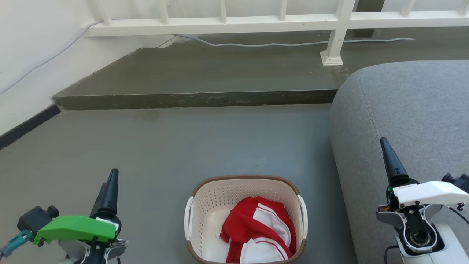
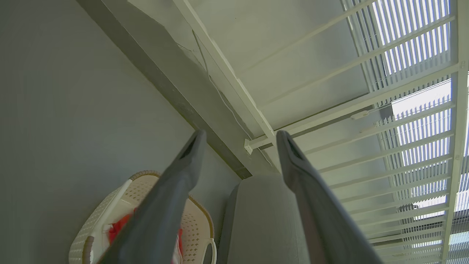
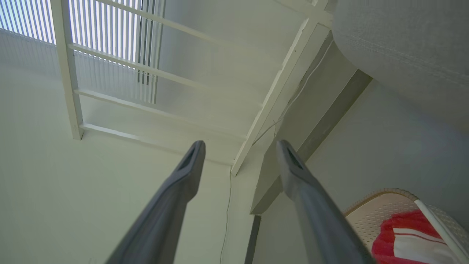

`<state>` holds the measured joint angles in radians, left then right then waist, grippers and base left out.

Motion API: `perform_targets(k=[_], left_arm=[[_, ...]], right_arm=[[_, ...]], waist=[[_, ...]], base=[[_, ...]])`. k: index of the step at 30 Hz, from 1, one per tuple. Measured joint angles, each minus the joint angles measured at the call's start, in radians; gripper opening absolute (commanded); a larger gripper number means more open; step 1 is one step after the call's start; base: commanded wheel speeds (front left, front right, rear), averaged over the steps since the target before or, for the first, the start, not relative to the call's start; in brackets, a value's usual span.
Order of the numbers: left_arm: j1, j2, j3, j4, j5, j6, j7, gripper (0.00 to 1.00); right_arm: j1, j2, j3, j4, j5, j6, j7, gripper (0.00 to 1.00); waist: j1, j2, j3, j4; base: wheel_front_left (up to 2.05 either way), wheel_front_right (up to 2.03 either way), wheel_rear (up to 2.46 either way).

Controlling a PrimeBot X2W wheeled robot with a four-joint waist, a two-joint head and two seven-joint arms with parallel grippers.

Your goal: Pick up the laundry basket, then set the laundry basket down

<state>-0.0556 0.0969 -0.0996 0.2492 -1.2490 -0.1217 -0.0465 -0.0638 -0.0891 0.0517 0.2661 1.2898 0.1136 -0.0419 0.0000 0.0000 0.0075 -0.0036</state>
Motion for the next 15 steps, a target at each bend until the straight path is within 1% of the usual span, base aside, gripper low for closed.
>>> perform_targets(k=[8, 10, 13, 15], left_arm=[[-0.009, 0.010, -0.002, -0.008, 0.157, 0.007, -0.029, 1.00], [-0.009, 0.010, -0.005, -0.010, 0.189, 0.009, -0.035, 1.00], [-0.009, 0.010, -0.018, -0.011, 0.243, 0.017, -0.044, 1.00], [-0.009, 0.010, -0.030, -0.013, 0.284, 0.018, -0.053, 1.00]], right_arm=[[-0.016, -0.019, 0.027, 0.003, -0.154, -0.002, -0.028, 1.00], [-0.022, -0.023, 0.031, 0.001, -0.192, -0.011, -0.036, 1.00], [-0.033, -0.024, 0.042, -0.003, -0.241, -0.011, -0.046, 1.00], [-0.035, -0.024, 0.051, -0.005, -0.273, -0.020, -0.047, 1.00]], waist=[[0.0000, 0.0000, 0.002, -0.002], [0.0000, 0.0000, 0.003, -0.003], [0.0000, 0.0000, 0.004, -0.004], [0.0000, 0.0000, 0.005, -0.004]], base=[[0.00, 0.00, 0.00], [0.00, 0.00, 0.00], [0.00, 0.00, 0.00], [0.00, 0.00, 0.00]])
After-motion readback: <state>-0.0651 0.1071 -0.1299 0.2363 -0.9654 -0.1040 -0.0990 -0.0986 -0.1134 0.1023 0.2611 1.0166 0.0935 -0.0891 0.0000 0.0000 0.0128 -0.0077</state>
